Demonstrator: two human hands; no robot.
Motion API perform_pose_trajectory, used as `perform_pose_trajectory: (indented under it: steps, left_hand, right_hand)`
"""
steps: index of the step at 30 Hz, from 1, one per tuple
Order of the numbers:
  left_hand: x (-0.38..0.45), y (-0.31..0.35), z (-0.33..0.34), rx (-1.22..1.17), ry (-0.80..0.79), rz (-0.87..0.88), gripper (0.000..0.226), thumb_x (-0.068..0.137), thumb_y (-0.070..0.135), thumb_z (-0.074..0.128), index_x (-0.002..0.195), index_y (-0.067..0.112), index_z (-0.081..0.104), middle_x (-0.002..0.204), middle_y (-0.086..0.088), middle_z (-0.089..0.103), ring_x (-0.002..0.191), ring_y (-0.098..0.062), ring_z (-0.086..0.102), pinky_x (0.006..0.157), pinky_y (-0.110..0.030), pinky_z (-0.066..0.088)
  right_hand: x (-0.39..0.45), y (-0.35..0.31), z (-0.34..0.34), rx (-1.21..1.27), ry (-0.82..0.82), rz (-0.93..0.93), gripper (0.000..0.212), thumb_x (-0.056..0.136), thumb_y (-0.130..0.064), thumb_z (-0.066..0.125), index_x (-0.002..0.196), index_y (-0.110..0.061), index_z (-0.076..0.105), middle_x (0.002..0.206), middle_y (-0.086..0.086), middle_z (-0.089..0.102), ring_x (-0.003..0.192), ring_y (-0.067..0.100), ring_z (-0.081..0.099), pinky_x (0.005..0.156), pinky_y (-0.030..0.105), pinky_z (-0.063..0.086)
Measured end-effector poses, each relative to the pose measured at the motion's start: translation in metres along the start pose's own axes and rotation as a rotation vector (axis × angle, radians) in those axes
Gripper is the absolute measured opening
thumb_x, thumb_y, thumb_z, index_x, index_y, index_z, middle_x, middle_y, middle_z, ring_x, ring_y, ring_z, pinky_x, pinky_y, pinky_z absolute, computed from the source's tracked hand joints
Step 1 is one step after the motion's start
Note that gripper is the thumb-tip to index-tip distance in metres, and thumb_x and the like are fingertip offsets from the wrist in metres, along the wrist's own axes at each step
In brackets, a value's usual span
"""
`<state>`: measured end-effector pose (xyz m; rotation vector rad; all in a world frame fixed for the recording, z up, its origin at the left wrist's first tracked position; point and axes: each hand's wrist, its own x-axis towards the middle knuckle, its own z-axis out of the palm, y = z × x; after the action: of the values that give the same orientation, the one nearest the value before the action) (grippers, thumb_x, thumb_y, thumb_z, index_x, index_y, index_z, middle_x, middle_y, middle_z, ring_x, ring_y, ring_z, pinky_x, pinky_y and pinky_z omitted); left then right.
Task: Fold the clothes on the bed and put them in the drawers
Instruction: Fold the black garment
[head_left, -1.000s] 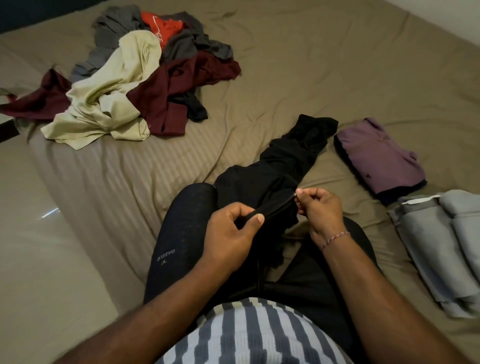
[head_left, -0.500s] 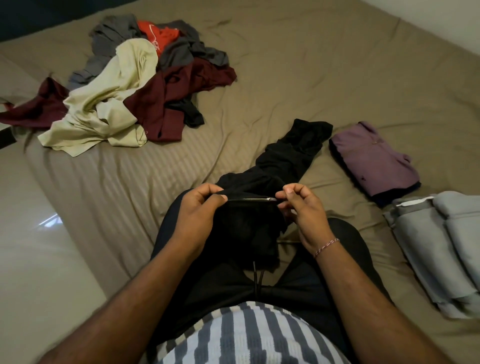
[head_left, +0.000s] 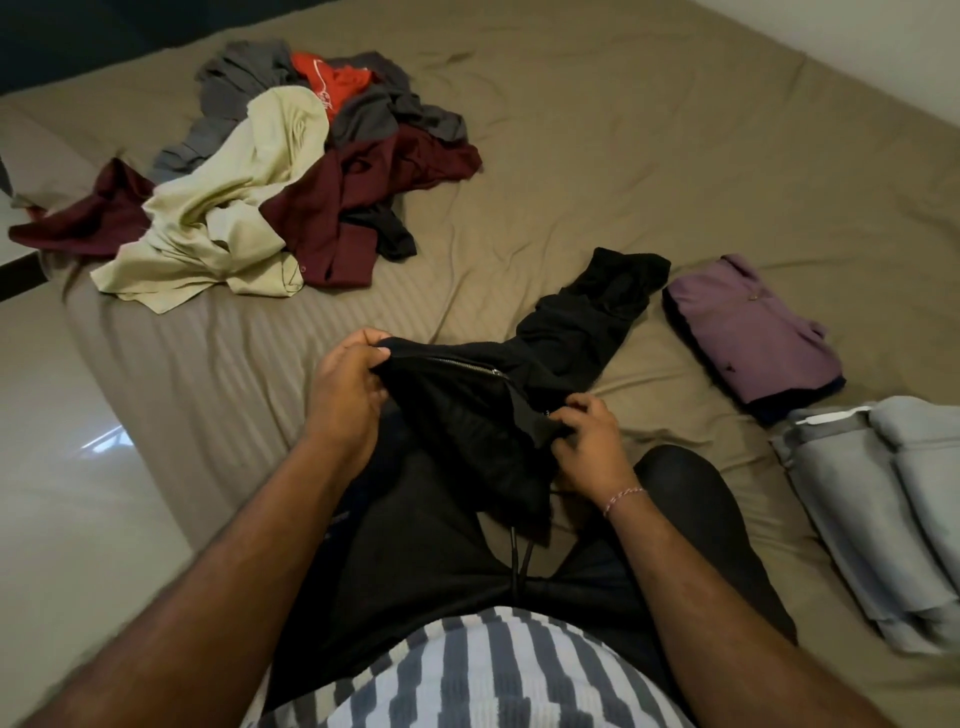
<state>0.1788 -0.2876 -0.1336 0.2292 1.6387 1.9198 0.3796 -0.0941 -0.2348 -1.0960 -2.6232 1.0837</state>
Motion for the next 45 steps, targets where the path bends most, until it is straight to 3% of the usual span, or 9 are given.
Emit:
perform_pose_trajectory:
  steps: [4, 10, 16, 20, 29, 32, 37, 41, 45]
  left_hand:
    - [0.0, 0.009, -0.008, 0.464, 0.109, 0.213, 0.031, 0.087, 0.024, 0.06, 0.116, 0.034, 0.065, 0.119, 0.007, 0.063, 0.112, -0.014, 0.061, 0.087, -0.027, 0.053]
    - [0.005, 0.027, 0.021, 0.721, -0.4, 0.314, 0.035, 0.091, 0.026, 0.077, 0.125, 0.026, 0.068, 0.112, 0.011, 0.074, 0.104, -0.001, 0.069, 0.089, -0.023, 0.053]
    - [0.008, 0.018, 0.015, 0.198, -0.046, 0.145, 0.016, 0.098, 0.015, 0.069, 0.105, 0.029, 0.074, 0.101, 0.005, 0.079, 0.099, -0.012, 0.075, 0.082, -0.024, 0.06]
    - [0.006, 0.019, -0.005, -0.076, 0.031, 0.072, 0.014, 0.092, 0.02, 0.07, 0.099, 0.027, 0.081, 0.111, -0.006, 0.078, 0.112, -0.024, 0.073, 0.089, -0.031, 0.059]
    - [0.019, 0.032, -0.055, -0.07, 0.312, 0.14, 0.015, 0.093, 0.021, 0.072, 0.106, 0.022, 0.078, 0.106, -0.002, 0.08, 0.11, -0.024, 0.074, 0.079, -0.023, 0.06]
    - [0.025, 0.036, -0.062, 0.383, 0.516, 0.213, 0.069, 0.084, 0.034, 0.077, 0.146, 0.026, 0.049, 0.141, -0.001, 0.057, 0.133, -0.025, 0.056, 0.103, -0.037, 0.054]
    - [0.012, 0.045, -0.016, 0.955, -0.311, 0.538, 0.051, 0.089, 0.041, 0.072, 0.137, 0.024, 0.062, 0.127, 0.005, 0.067, 0.116, -0.007, 0.063, 0.1, -0.039, 0.054]
    - [0.011, 0.047, -0.007, 0.802, -0.169, 0.584, 0.014, 0.098, 0.011, 0.063, 0.101, 0.02, 0.074, 0.088, 0.01, 0.072, 0.083, -0.007, 0.068, 0.077, -0.032, 0.055]
    - [0.015, 0.054, -0.044, 0.544, -0.055, 0.549, 0.018, 0.096, 0.022, 0.055, 0.1, 0.027, 0.072, 0.09, 0.007, 0.071, 0.086, -0.011, 0.067, 0.077, -0.026, 0.054]
  right_hand:
    - [0.013, -0.051, -0.031, 0.13, 0.274, -0.259, 0.028, 0.084, 0.006, 0.067, 0.104, -0.01, 0.076, 0.127, 0.003, 0.058, 0.122, 0.011, 0.055, 0.109, 0.033, 0.047]
    - [0.028, -0.156, -0.064, 0.222, 0.21, -0.722, 0.026, 0.083, 0.003, 0.065, 0.104, -0.008, 0.075, 0.126, 0.004, 0.059, 0.122, 0.011, 0.057, 0.105, 0.018, 0.044]
    - [0.024, -0.127, -0.047, 0.476, 0.039, -0.384, 0.074, 0.086, -0.032, 0.08, 0.15, -0.037, 0.043, 0.151, -0.012, 0.037, 0.139, 0.001, 0.042, 0.113, 0.023, 0.042]
    - [0.016, -0.077, -0.012, -0.092, -0.297, -0.276, 0.073, 0.084, -0.04, 0.081, 0.148, -0.026, 0.05, 0.146, -0.004, 0.051, 0.134, 0.014, 0.047, 0.116, 0.039, 0.041]
    - [0.022, -0.106, -0.038, -0.112, 0.249, -0.496, 0.04, 0.1, -0.013, 0.059, 0.139, -0.015, 0.064, 0.147, 0.003, 0.057, 0.134, 0.021, 0.049, 0.117, 0.037, 0.036]
    - [0.021, -0.134, -0.055, 0.048, 0.24, -0.575, 0.031, 0.1, -0.009, 0.056, 0.127, -0.014, 0.071, 0.122, -0.001, 0.072, 0.114, 0.014, 0.064, 0.103, 0.039, 0.051]
    - [0.022, -0.18, -0.066, 0.303, 0.011, -0.661, 0.017, 0.1, -0.009, 0.061, 0.112, -0.014, 0.071, 0.104, -0.007, 0.073, 0.099, 0.006, 0.068, 0.09, 0.024, 0.053]
    - [0.035, -0.178, -0.072, -0.25, -0.089, -0.612, 0.039, 0.081, -0.057, 0.074, 0.112, -0.038, 0.058, 0.095, -0.013, 0.068, 0.087, 0.01, 0.067, 0.07, 0.029, 0.053]
    - [0.051, -0.142, -0.075, -0.499, -0.1, -0.356, 0.021, 0.083, -0.031, 0.071, 0.102, -0.036, 0.065, 0.09, -0.009, 0.068, 0.088, 0.02, 0.068, 0.069, 0.034, 0.051]
